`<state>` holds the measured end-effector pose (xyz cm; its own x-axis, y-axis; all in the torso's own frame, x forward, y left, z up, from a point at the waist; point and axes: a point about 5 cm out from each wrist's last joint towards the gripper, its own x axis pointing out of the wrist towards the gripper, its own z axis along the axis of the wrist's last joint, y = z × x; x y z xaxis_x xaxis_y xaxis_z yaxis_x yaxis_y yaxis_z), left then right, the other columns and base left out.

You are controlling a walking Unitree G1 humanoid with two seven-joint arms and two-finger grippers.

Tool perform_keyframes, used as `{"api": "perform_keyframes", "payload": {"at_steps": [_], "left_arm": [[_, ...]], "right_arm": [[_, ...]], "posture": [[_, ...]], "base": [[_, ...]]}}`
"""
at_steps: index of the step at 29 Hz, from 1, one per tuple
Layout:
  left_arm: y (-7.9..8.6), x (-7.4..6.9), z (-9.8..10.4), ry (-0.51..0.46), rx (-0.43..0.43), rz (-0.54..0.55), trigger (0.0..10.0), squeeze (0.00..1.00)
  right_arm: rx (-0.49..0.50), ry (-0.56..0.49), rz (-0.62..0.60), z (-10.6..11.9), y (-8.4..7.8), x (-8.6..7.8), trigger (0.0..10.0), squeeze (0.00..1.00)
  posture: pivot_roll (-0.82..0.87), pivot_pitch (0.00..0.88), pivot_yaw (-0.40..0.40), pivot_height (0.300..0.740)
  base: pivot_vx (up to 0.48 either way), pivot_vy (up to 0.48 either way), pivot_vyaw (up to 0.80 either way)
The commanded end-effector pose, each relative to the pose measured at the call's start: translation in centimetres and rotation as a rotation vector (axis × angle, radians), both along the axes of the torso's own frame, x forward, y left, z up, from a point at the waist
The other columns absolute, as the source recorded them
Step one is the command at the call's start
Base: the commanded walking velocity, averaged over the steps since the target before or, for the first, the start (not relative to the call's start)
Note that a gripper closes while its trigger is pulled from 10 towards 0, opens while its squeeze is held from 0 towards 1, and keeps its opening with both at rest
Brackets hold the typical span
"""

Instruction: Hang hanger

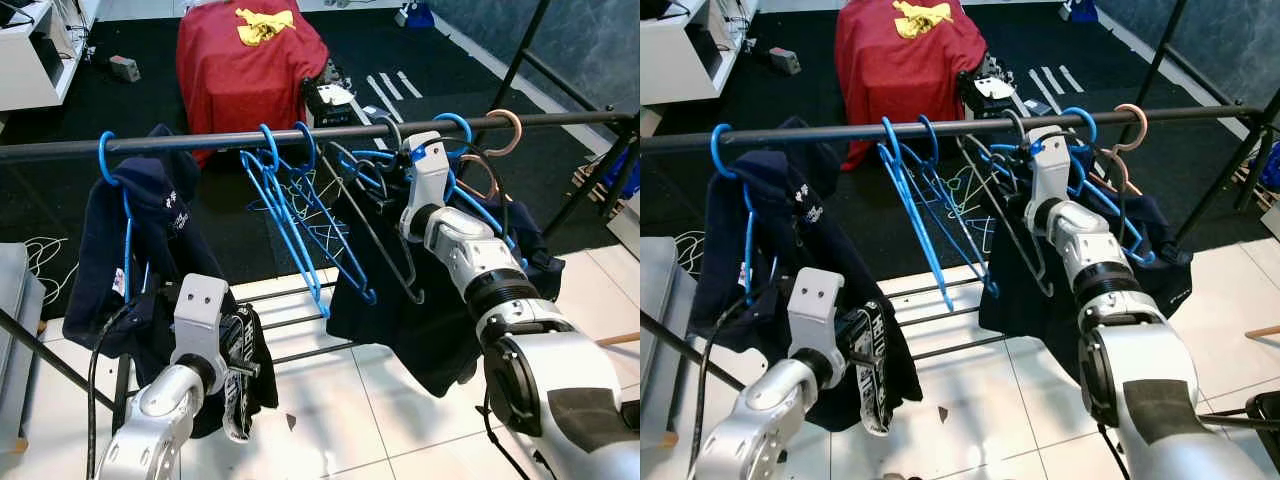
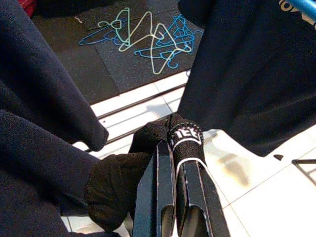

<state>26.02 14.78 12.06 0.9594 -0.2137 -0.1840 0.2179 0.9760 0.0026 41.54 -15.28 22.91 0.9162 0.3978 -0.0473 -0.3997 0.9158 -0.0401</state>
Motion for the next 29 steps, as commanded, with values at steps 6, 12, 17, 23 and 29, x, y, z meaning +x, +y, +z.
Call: {"api": "perform_keyframes", "payload": {"at_steps": [6, 12, 17, 23, 29], "left_arm": [[0.4, 0.0, 0.0, -0.007, 0.007, 0.018, 10.0, 0.00], [0.6, 0.1, 0.1, -0.021, -0.004, 0.020, 10.0, 0.00], [0.7, 0.2, 0.2, -0.030, -0.019, 0.034, 10.0, 0.00], [0.7, 0.8, 1.0, -0.078, -0.074, 0.049, 10.0, 0.00], [0.8, 1.0, 1.1, -0.086, -0.081, 0.059, 10.0, 0.00]], "right_arm": [[0.021, -0.114, 0.003, 1.8, 0.0, -0.5, 10.0, 0.00], [-0.080, -0.191, -0.052, 1.1, 0.2, -3.7, 10.0, 0.00], [-0.107, -0.199, -0.070, 0.6, 0.4, -5.2, 10.0, 0.00], [-0.291, -0.259, -0.102, 0.6, 1.3, -8.0, 10.0, 0.00], [-0.287, -0.309, -0.138, 1.6, 1.5, -9.0, 10.0, 0.00]], "posture": [[0.05, 0.098, -0.046, 0.740], [0.05, 0.059, -0.033, 0.740], [0.04, 0.053, -0.027, 0.740], [0.04, 0.037, -0.024, 0.740], [0.03, 0.035, -0.030, 0.740]], "base": [[0.000, 0.000, 0.00], [0.000, 0.000, 0.00], [0.000, 0.000, 0.00], [0.000, 0.000, 0.00], [0.000, 0.000, 0.00]]}}
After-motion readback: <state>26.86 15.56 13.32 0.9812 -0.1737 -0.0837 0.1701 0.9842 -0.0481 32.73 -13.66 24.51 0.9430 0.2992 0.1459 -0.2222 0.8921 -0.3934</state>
